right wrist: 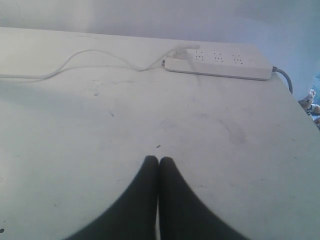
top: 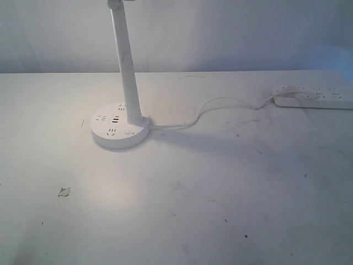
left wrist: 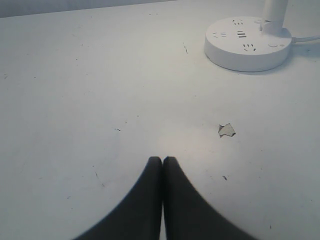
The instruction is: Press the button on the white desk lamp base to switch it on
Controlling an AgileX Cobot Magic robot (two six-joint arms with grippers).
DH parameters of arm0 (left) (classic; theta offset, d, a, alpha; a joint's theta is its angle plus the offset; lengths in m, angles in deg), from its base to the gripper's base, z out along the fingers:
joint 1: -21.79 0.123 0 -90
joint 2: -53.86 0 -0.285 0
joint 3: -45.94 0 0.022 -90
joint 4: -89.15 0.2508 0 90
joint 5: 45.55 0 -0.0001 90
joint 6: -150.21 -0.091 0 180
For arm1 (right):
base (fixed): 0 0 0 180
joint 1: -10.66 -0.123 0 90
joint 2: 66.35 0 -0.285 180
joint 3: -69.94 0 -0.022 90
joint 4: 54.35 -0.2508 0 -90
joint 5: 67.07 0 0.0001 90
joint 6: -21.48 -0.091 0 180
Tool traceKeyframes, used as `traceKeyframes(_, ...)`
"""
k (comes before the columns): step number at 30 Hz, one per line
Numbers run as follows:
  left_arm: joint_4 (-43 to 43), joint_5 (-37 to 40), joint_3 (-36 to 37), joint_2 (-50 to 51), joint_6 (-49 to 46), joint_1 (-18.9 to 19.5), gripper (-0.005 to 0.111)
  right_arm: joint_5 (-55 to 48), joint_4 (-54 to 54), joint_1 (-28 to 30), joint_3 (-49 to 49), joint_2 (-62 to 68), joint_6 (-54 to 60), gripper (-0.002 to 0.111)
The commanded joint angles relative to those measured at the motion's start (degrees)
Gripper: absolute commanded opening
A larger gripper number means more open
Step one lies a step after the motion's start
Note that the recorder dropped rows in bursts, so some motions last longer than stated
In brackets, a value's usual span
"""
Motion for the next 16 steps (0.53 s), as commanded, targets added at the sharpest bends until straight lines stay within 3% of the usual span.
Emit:
traceKeyframes(1, -0.26, -0.14, 0.11, 0.41, 0.0, 0.13, 0.0, 0.13, -0.22, 0.37, -0.06, -0.24, -0.3, 0.0)
traceKeyframes(16, -0.26, -0.14, 0.11, 0.41, 0.0, 0.13, 0.0, 0.17, -0.22, 0.37, -0.06, -0.24, 0.91, 0.0)
